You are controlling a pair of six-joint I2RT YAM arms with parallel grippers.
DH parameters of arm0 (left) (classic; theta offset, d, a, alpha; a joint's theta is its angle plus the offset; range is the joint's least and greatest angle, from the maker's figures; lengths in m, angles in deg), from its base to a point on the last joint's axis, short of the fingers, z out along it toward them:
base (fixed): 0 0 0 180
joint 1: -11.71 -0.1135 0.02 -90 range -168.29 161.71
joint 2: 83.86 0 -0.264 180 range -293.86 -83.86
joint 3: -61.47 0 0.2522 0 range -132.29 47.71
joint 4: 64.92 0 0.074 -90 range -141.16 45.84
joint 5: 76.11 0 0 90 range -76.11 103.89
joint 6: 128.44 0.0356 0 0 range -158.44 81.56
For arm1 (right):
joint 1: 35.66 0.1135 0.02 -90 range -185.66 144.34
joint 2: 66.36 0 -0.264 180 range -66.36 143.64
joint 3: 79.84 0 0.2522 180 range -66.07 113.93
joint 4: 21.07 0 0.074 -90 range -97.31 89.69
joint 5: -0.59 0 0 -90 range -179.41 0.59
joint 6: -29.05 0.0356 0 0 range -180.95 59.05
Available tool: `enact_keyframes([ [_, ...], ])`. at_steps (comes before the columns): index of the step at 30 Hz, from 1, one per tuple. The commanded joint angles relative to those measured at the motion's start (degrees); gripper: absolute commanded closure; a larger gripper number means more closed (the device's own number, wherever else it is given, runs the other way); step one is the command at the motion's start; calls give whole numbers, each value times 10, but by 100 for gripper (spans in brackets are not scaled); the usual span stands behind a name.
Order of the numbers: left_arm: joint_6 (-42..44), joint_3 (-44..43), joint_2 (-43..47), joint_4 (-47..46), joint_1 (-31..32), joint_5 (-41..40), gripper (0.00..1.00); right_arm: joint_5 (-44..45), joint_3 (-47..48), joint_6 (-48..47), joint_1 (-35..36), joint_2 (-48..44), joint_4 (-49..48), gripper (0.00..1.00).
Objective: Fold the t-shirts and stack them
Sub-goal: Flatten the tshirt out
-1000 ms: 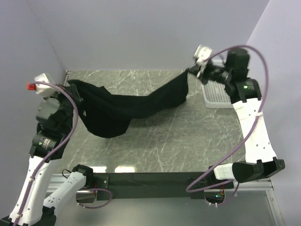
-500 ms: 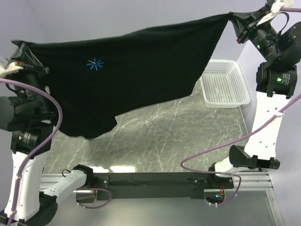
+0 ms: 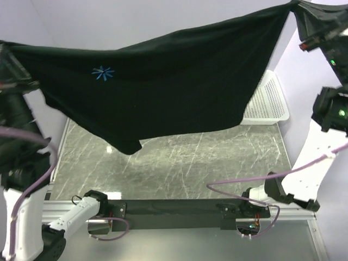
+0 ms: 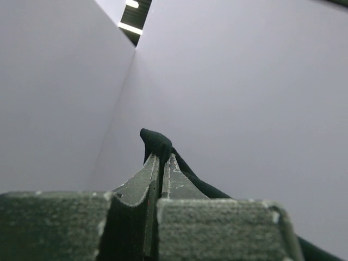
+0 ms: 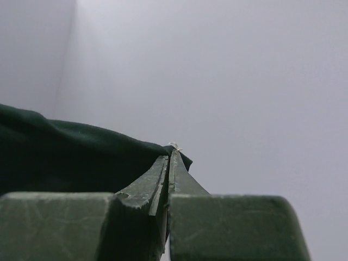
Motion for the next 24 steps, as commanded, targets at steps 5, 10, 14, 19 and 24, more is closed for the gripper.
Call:
enact_keyframes([
  [5,-48,13,-15,-4,-3,3,99,5,-190,17,12,-81,-64,100],
  [10,-90,79,-53,20,-4,-4,99,92,-359,-159,106,-106,44,100],
  [14,-133,164,-96,26,-18,5,99,168,-436,-178,142,-76,37,100],
  [19,-234,231,-199,3,-75,55,100,290,-460,-203,188,34,14,100],
  [24,-309,212,-368,-27,-133,114,100,425,-426,-205,235,193,-33,100],
])
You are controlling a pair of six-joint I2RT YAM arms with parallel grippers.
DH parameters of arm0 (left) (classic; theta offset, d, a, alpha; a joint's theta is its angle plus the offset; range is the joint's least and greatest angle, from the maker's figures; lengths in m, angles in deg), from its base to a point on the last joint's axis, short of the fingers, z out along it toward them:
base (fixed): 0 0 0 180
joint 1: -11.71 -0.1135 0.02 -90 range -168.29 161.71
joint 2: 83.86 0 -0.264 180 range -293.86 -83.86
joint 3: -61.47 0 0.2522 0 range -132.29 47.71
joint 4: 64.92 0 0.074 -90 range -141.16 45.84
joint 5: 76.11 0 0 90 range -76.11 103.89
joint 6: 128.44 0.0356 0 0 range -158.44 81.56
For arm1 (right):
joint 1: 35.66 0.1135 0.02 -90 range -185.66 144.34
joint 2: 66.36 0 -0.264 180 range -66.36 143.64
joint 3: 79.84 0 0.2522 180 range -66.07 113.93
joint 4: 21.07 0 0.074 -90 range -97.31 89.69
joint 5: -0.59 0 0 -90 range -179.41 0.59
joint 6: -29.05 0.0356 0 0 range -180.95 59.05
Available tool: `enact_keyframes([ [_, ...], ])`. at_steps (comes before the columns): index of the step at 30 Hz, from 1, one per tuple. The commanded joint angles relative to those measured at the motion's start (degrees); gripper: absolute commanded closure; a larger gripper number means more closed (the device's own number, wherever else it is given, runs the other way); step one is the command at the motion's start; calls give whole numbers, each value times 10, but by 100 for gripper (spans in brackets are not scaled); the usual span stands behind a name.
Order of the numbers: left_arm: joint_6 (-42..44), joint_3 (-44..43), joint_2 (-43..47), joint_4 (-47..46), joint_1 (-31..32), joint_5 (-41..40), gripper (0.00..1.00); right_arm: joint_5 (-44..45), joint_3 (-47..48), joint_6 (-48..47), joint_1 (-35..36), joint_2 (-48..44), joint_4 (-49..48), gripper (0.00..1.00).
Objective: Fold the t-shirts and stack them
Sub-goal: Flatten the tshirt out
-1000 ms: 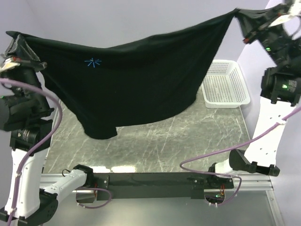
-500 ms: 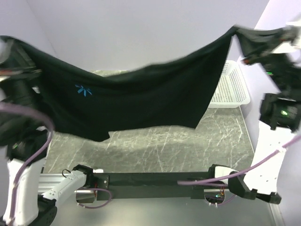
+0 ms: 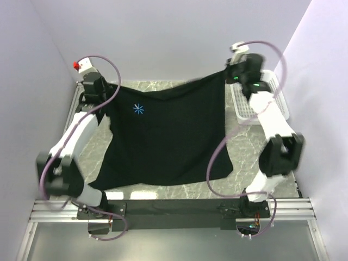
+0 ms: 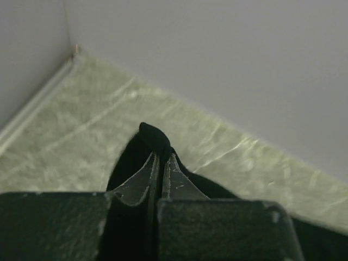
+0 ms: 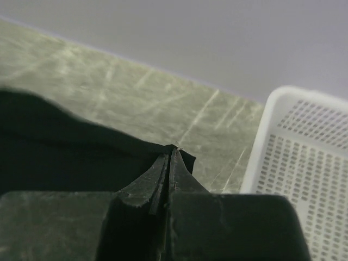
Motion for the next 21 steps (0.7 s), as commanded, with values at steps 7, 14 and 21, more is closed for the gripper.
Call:
enact_keyframes([
  [7,-117,-217,-287,23,-56,71,100,257,186,-57,72,242,-59,100],
  [14,-132,-386,-455,89,-58,114,99,362,348,-92,80,387,-37,100],
  [21,-151,-445,-504,92,-77,159,89,402,365,-115,78,415,-66,100],
])
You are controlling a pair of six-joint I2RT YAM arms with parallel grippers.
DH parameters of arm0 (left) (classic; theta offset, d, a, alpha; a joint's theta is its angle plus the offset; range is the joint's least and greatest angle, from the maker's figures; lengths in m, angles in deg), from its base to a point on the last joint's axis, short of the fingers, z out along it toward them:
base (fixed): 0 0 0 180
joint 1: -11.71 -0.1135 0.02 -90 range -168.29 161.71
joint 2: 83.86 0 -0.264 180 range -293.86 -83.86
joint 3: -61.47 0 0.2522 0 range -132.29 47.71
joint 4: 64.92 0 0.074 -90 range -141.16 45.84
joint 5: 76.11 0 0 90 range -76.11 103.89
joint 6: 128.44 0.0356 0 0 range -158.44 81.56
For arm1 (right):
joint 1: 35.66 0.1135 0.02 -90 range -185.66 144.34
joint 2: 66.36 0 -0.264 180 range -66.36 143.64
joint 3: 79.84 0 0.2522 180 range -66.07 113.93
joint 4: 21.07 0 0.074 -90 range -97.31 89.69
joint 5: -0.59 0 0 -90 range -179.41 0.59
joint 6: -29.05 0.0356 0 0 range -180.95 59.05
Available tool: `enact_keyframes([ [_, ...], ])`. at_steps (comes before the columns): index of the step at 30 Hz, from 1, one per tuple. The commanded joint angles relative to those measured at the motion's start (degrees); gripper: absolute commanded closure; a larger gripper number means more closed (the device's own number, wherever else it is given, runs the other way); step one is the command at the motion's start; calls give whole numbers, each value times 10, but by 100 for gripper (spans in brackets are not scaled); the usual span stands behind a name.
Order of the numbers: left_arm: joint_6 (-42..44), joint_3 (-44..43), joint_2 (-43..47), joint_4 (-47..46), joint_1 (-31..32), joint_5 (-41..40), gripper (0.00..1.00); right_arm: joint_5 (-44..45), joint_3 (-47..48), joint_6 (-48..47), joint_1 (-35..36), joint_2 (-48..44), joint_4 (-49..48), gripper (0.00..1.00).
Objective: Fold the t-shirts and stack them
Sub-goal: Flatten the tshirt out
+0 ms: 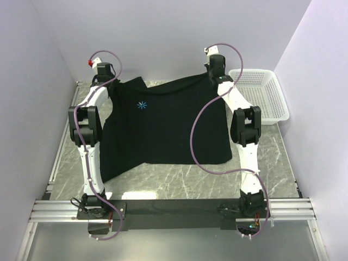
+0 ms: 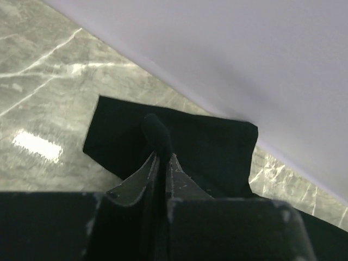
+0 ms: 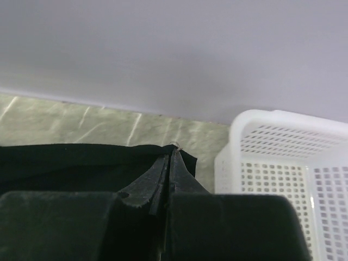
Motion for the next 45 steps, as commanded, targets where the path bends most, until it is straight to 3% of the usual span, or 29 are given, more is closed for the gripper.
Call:
enact_keyframes([
  [1,-17,-42,-4,-6,-16,34,88,48,35,-19,-3,9,-45,100],
  [3,-20,-46,-5,-7,-19,42,85,54,34,-20,-4,11,-47,100],
  [5,-17,-48,-5,-6,-21,45,73,55,28,-21,-4,10,-50,100],
  [6,-15,-49,-5,-4,-23,48,61,52,27,-20,-5,10,-47,100],
  [9,1,-54,4,17,-27,39,46,31,13,-23,-4,-6,-54,70],
  [10,6,-56,10,26,-31,34,40,22,-3,-23,-4,-14,-59,51],
  [12,28,-48,39,42,-36,21,31,-6,-39,-30,-4,-51,-75,34],
  [15,58,-18,100,75,-45,7,30,-74,-76,-39,-5,-105,-69,24],
  [18,71,79,194,101,-47,19,26,-183,-135,-82,-11,-180,2,21],
  [20,65,192,282,114,-47,43,25,-353,-182,-135,-17,-256,82,21],
  [23,24,352,404,147,-48,84,25,-516,-305,-318,-23,-361,185,23],
  [26,-38,475,501,201,-48,123,22,-590,-406,-464,-25,-433,316,23],
  [27,-53,497,520,219,-48,127,22,-596,-443,-541,-26,-446,395,25],
  [30,-90,573,584,258,-48,116,22,-586,-521,-589,-31,-487,456,25],
  [36,-105,618,574,317,-50,59,25,-518,-653,-557,-37,-547,409,27],
  [45,-116,608,504,315,-50,-26,27,-470,-698,-531,-46,-553,382,32],
])
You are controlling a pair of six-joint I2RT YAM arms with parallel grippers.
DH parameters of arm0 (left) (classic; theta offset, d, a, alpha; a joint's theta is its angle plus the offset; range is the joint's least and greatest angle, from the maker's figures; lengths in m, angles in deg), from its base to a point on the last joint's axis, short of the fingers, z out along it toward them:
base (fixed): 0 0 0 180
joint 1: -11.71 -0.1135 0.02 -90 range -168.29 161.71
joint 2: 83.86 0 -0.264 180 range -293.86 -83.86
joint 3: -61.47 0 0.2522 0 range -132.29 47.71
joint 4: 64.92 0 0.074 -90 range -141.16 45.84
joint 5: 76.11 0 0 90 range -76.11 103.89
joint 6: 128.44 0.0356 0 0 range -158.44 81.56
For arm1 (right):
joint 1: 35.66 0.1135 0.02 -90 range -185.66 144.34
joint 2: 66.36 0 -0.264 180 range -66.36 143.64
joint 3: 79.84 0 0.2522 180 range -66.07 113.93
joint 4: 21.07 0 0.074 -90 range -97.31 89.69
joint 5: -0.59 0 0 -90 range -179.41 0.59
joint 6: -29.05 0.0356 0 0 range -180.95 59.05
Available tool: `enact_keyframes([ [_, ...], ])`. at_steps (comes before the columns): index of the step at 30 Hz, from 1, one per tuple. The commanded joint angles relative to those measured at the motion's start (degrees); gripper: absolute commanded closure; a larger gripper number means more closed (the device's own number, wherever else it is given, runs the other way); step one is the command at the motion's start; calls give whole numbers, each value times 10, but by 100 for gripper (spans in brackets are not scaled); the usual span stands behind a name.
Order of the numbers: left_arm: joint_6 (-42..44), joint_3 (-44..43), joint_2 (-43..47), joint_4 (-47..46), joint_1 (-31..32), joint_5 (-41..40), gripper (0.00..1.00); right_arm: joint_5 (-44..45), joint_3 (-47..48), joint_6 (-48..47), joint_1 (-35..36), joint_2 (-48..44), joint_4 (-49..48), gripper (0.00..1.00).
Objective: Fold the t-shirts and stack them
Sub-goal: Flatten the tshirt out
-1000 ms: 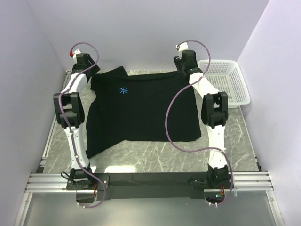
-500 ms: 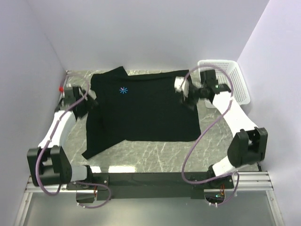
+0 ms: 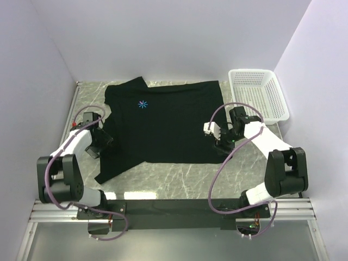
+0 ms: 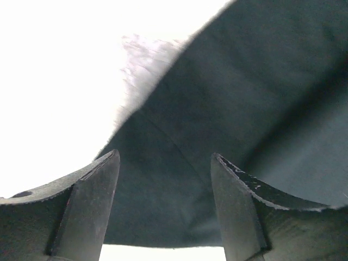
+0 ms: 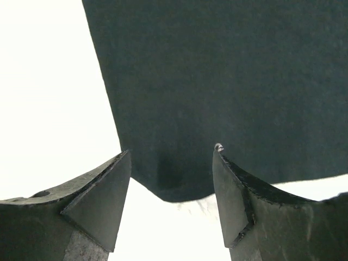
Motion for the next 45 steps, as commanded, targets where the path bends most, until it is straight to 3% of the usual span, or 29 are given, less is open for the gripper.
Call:
enact_keyframes([
  [1,-14,-16,-34,3,-2,-54,28,18,-7,-4,-6,-29,-5,32],
  [5,-18,-20,-68,2,-1,-67,30,42,-23,-12,-8,-33,-6,32],
  [8,-19,-13,-81,-11,-1,-62,42,46,-27,-5,-13,-29,-14,33],
  [9,-20,-9,-80,-13,-1,-61,56,47,-28,-5,-15,-29,-15,33],
  [11,-21,-6,-76,-17,-2,-65,70,52,-29,-10,-21,-26,-20,33],
  [12,-20,-4,-74,-17,-2,-70,82,57,-32,-13,-23,-25,-21,33],
  [15,-15,-1,-67,-13,-2,-73,98,58,-35,-39,-35,-19,-14,33],
  [23,-7,12,-4,26,-3,-51,99,56,-44,-148,-56,-12,64,33],
  [34,-9,20,28,43,-6,-27,99,107,-60,-128,-10,36,3,37],
  [37,-7,16,35,51,-7,-24,99,113,-64,-122,-4,43,-7,46],
  [40,-6,15,46,62,-7,-12,99,113,-64,-111,-1,49,-10,68],
  [41,-6,17,48,70,-8,-8,99,112,-62,-106,-1,48,-7,81],
  [45,-3,18,74,104,-12,5,99,101,-60,-121,-17,6,29,96],
])
